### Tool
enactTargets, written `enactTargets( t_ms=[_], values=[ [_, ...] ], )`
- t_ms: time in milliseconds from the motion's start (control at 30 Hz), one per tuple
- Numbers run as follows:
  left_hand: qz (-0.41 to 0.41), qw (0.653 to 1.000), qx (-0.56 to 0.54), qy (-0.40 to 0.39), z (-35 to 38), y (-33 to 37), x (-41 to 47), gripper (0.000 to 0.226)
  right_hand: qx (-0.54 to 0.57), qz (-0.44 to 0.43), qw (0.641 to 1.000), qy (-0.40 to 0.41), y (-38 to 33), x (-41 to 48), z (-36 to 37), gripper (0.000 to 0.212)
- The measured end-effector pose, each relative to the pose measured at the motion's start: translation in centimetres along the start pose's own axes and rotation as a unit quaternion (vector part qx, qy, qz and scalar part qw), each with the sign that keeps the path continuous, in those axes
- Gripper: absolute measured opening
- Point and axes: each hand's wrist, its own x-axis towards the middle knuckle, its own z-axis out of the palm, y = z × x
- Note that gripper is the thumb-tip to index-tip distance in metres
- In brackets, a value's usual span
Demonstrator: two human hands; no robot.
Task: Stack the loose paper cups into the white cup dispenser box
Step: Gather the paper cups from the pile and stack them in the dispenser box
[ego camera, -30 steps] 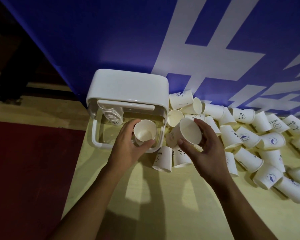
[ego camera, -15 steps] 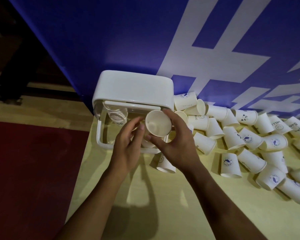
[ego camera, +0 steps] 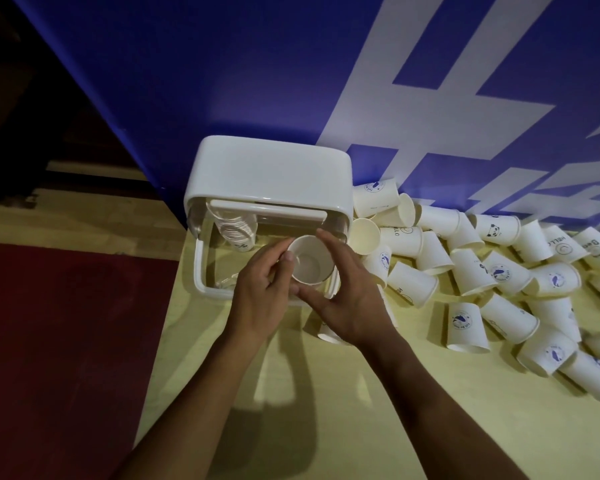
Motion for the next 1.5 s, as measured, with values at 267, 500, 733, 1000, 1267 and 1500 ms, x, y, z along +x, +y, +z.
enactTargets(
  t_ms=[267,500,733,1000,1267,1500],
  values=[
    [-0.030,0.999,0.014,-0.015,0.0,-0.9,0.3,0.031,0.010,0.030,0.999,0.000,1.2,-0.1,1.1,0.064],
    [-0.040,0.998,0.041,-0.039,-0.3,-1.0,0.4,0.032,0.019,0.067,0.998,0.003,1.1,-0.4,1.1,0.064],
    [-0.098,0.985,0.110,-0.094,-0.6,-1.1,0.2,0.038,-0.101,0.095,0.990,-0.004,3.1,-1.3,2.3,0.075],
    [-0.110,0.992,0.042,-0.042,0.0,-1.6,1.4,0.039,-0.117,0.094,0.988,0.040,3.2,0.4,4.2,0.073],
    [-0.140,0.990,0.031,-0.009,1.1,0.3,5.0,0.053,-0.079,0.141,0.985,0.060,3.5,4.0,5.0,0.066],
    [-0.133,0.990,0.035,0.000,1.9,-0.5,6.3,0.048,-0.083,0.175,0.978,0.080,3.3,4.9,6.0,0.067]
  ],
)
